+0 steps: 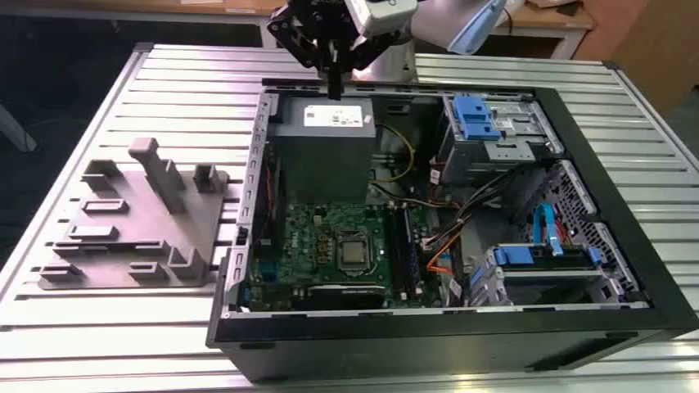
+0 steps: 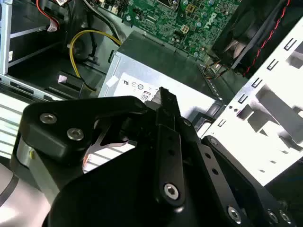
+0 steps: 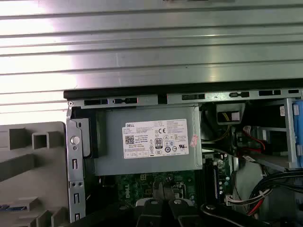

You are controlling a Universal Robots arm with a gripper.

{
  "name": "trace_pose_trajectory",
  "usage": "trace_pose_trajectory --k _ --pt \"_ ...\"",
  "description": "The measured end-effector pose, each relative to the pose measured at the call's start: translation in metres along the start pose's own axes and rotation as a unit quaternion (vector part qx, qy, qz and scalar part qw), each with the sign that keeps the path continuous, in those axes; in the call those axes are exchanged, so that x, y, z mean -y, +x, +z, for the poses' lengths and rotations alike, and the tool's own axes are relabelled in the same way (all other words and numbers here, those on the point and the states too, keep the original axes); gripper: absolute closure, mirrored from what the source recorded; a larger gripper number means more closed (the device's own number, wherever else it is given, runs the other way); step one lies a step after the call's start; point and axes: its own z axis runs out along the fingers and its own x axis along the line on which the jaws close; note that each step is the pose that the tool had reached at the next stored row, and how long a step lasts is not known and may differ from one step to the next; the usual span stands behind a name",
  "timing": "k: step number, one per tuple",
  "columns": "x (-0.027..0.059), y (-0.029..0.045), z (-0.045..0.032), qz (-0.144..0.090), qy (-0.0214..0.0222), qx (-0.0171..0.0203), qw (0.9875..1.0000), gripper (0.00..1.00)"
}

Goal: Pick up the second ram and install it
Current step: 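Reach for the second ram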

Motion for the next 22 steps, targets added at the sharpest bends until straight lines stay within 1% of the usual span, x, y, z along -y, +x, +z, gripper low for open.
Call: trace_pose_trajectory --k 11,14,18,22 --pt "0.0 0.0002 0.0 0.0 0.0 0.0 1.0 0.93" --pt "0.0002 0.0024 0.0001 0.0 0.0 0.0 1.0 0.93" --pt "0.0006 0.0072 0.0002 0.0 0.0 0.0 1.0 0.93" --pt "0.0011 0.0139 0.0001 0.0 0.0 0.0 1.0 0.93"
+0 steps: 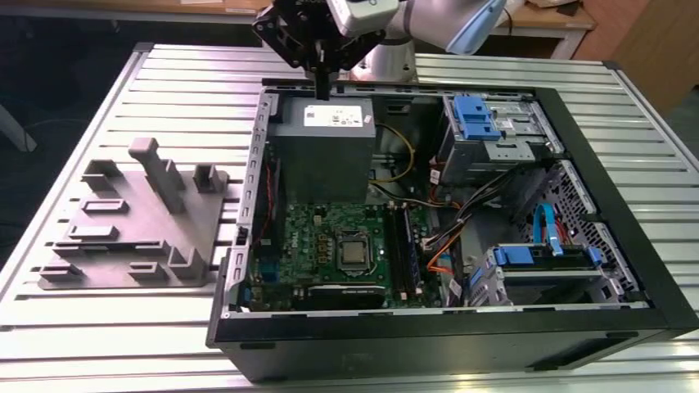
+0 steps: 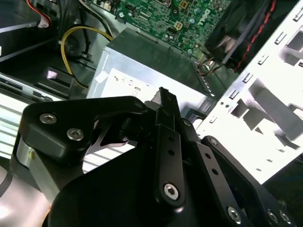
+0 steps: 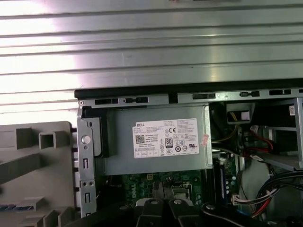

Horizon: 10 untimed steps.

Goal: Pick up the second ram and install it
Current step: 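Reach for the second ram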

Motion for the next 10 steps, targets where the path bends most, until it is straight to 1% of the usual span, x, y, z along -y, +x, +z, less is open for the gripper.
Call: trace_pose_trajectory --k 6,10 --pt "0.001 0.0128 -0.0001 0.0 0.0 0.0 1.0 0.93" --pt "0.0015 0.0199 0.0 0.0 0.0 0.0 1.0 0.93"
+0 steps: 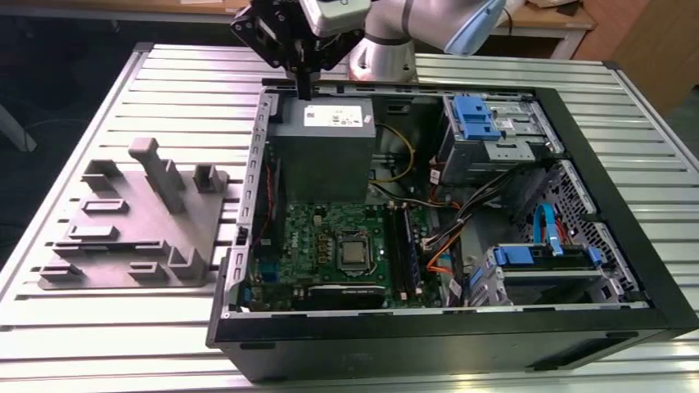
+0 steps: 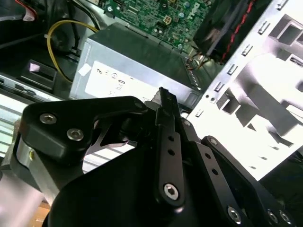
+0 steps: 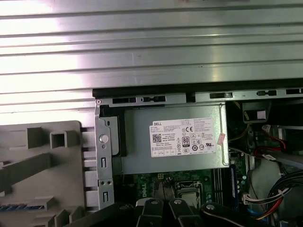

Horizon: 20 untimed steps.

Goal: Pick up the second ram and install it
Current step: 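Reach for the second ram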

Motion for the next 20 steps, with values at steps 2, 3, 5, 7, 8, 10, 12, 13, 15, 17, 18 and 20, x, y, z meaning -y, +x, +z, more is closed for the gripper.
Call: trace_pose_trajectory --k 2,3,5,7,8,10,12,13,15,17,18,20 --pt "0.0003 0.0035 0.0001 0.0 0.0 0.0 1.0 0.93" --pt "0.0004 0.0055 0.0001 0.0 0.0 0.0 1.0 0.93" --pt "0.0008 0.0097 0.0002 0.0 0.0 0.0 1.0 0.93" --pt "0.0011 0.0142 0.0002 0.0 0.0 0.0 1.0 0.93" --pt "0.0013 0.0163 0.0003 0.0 0.0 0.0 1.0 0.93" --pt "0.0016 0.021 0.0003 0.0 0.0001 0.0 1.0 0.93" --pt "0.002 0.0257 0.0003 0.0 0.0001 0.0 1.0 0.93" --pt "0.0022 0.028 0.0004 0.0 0.0001 0.0 1.0 0.93" --pt "0.0025 0.0328 0.0005 0.0 0.0 0.0 1.0 0.93" --pt "0.003 0.0387 0.0006 0.0 0.0 0.0 1.0 0.93" --pt "0.0033 0.0419 0.0007 0.0 0.0 0.0 1.0 0.93" --pt "0.0037 0.0482 0.0008 0.0 0.0001 0.0 1.0 0.93"
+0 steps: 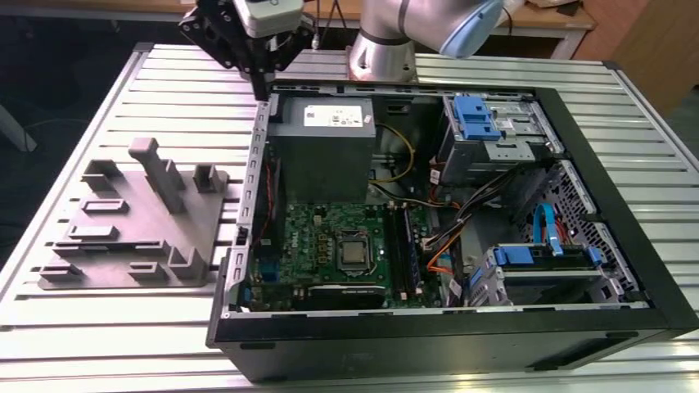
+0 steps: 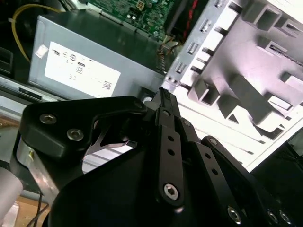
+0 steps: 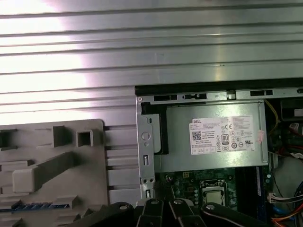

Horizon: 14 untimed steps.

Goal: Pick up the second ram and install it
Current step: 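Reach for the second ram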

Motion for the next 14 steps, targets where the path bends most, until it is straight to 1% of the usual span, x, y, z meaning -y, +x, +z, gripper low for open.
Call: trace_pose_trajectory --k 8,14 --pt "0.0022 0.0281 0.0006 0.0 0.0 0.0 1.0 0.93" --pt "0.0037 0.0479 0.0011 0.0 0.0 0.0 1.0 0.93"
